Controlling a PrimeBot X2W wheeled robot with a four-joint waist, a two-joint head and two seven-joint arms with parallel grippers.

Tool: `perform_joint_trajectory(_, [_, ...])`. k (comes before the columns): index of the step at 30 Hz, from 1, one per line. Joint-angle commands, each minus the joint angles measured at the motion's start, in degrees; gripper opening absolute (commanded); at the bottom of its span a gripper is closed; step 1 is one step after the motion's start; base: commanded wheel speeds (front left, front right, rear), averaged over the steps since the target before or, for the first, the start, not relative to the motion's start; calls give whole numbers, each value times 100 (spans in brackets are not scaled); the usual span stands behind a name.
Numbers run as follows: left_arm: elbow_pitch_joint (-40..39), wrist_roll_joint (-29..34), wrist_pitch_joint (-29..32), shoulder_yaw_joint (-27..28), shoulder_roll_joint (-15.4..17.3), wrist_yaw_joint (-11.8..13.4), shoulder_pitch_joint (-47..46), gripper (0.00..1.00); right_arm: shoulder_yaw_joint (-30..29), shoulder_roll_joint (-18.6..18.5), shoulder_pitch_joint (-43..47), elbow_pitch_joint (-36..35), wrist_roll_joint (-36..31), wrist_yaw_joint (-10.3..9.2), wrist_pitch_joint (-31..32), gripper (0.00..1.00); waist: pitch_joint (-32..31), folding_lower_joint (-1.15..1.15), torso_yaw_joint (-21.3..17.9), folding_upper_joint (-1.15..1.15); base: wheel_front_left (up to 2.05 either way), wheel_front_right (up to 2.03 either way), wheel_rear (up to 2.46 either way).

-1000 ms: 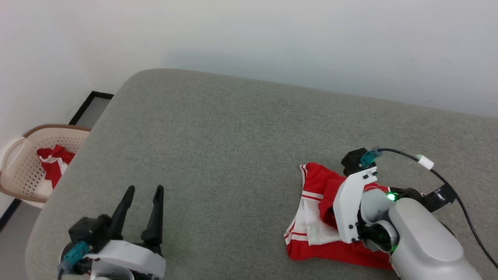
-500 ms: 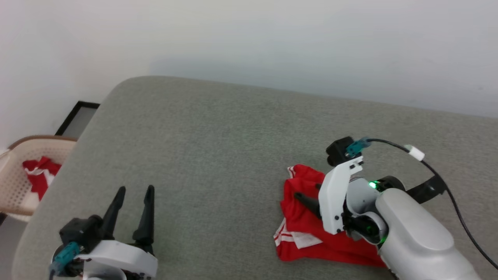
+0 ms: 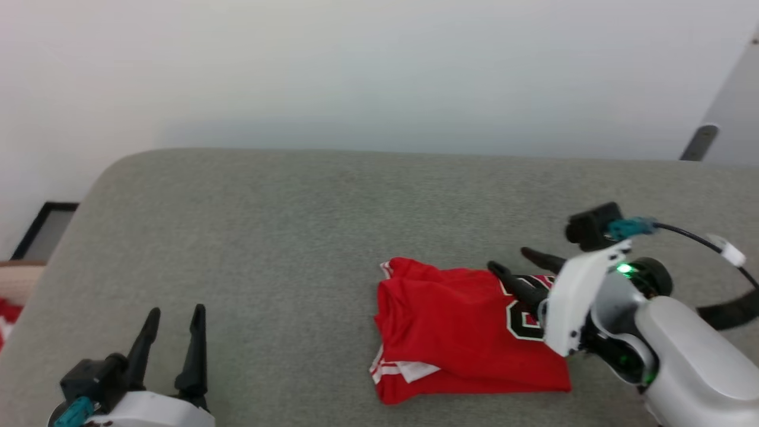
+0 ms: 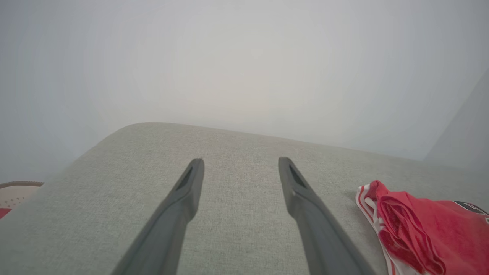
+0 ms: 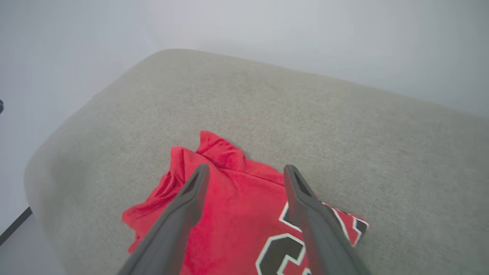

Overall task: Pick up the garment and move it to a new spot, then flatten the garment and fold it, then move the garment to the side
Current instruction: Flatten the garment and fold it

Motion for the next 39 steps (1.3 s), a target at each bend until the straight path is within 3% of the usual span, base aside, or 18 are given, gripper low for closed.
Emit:
perform_joint_trajectory(1, [-24, 47, -18, 31, 19, 13, 68, 100, -20, -71, 97, -63, -1, -4, -130, 100, -72, 0, -245, 0, 0, 0, 0])
perform_joint_trajectory(10, [-77, 111, -18, 176, 82, 54, 337, 100, -319, -679, 679, -262, -408, -4, -1540, 100, -152, 0, -634, 0, 0, 0, 0])
perform_joint_trajectory(17, [-81, 141, -19, 240, 83, 48, 441, 100, -749, -879, 1197, -179, -963, -5, -2649, 100, -175, 0, -796, 0, 0, 0, 0])
perform_joint_trajectory(24, [-47, 192, -19, 294, 90, 34, 528, 100, -1501, -742, 1670, -108, -1384, -4, -3099, 100, -200, 0, -891, 0, 0, 0, 0])
perform_joint_trajectory(39, [-50, 402, -19, 430, 62, -56, 563, 100, -2983, -148, 2713, -757, -2316, -5, -3200, 100, -256, 0, -826, 0, 0, 0, 0])
